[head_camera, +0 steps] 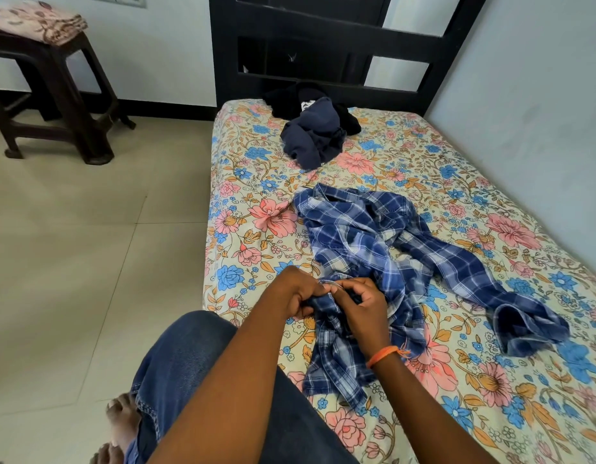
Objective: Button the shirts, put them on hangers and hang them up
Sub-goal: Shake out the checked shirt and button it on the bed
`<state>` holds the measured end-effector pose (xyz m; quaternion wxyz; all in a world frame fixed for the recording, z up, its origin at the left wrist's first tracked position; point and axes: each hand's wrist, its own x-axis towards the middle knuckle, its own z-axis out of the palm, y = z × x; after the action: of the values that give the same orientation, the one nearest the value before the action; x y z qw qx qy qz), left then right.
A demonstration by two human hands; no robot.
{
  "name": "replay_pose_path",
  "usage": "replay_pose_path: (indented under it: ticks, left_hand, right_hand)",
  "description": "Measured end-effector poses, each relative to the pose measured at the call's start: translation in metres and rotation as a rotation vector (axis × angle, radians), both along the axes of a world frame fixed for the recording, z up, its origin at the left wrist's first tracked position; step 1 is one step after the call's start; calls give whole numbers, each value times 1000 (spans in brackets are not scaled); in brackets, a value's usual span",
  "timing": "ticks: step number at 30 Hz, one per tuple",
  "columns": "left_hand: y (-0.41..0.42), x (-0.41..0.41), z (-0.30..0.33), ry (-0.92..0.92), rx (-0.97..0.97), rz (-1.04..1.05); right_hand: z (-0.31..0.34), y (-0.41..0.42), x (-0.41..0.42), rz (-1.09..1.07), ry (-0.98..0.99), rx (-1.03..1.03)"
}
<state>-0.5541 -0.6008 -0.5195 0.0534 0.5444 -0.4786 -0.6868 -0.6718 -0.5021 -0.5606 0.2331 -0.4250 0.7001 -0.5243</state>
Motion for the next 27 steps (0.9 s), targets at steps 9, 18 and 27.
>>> replay_pose_path:
  ticks: [9, 18, 27]
  left_hand:
    - [3, 0, 4, -48, -32, 35]
    - [2, -3, 5, -65, -66, 13]
    - [5, 0, 13, -56, -107, 25]
  right_hand:
    - [3, 1, -3, 23, -109, 21]
    - [7, 1, -5, 13, -312, 56]
    - [13, 0, -2, -75, -273, 13]
